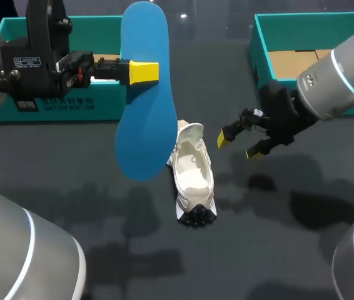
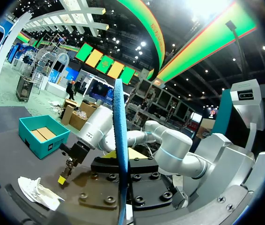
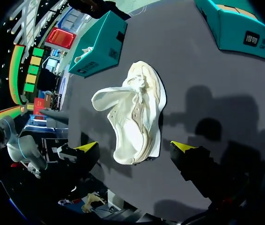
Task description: Take the shoe out of the shoebox, open the shoe tongue, remove and reinsert the insole, then place the shoe into the shoebox
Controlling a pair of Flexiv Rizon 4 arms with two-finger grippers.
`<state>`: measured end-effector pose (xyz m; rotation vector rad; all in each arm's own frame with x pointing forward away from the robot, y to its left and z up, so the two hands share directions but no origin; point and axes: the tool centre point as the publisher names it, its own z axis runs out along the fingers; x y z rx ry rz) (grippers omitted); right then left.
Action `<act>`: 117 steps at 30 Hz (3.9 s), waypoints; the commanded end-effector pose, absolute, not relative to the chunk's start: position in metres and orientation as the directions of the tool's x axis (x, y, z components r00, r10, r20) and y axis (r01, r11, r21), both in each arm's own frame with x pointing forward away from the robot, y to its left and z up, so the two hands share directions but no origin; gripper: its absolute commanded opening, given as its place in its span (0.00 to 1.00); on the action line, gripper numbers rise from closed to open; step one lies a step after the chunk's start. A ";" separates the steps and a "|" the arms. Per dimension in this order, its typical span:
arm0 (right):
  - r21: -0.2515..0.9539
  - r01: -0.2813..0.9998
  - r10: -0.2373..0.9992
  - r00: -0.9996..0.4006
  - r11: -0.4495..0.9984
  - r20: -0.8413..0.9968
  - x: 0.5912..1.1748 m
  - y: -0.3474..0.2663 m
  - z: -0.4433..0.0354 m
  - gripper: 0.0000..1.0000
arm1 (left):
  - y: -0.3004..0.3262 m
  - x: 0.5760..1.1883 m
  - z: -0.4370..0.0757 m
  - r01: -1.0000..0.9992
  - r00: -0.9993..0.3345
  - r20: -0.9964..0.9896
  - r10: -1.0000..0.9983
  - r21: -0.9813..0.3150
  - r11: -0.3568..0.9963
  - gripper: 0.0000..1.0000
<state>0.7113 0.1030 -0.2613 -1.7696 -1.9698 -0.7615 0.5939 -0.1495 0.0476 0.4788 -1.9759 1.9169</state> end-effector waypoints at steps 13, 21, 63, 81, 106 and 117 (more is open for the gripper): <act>0.220 0.975 0.556 -0.167 -0.029 0.814 0.717 0.086 -0.192 1.00 | -0.151 0.595 0.047 -0.468 -0.883 0.469 0.000 -0.883 0.029 0.00; 0.220 0.975 0.556 -0.167 -0.029 0.814 0.717 0.086 -0.192 1.00 | -0.151 0.595 0.047 -0.468 -0.883 0.469 0.000 -0.883 0.029 0.00; 0.044 0.999 0.175 -0.040 -0.016 0.984 0.755 0.081 -0.143 1.00 | -0.180 0.656 -0.014 0.698 -0.716 -0.698 0.009 -0.716 0.019 0.00; -0.047 0.998 0.164 0.054 -0.046 0.985 0.769 0.072 -0.142 1.00 | -0.182 0.657 -0.027 0.883 -0.469 -0.883 -0.028 -0.469 -0.003 0.00; -0.114 0.992 0.116 0.119 -0.046 0.986 0.794 0.069 -0.141 1.00 | -0.197 0.697 -0.087 0.999 0.020 -0.994 0.104 0.025 0.048 0.00; -0.023 0.999 0.152 0.026 -0.022 0.988 0.798 0.117 -0.144 1.00 | -0.232 0.716 -0.128 1.000 0.013 -0.994 0.104 0.015 0.015 0.00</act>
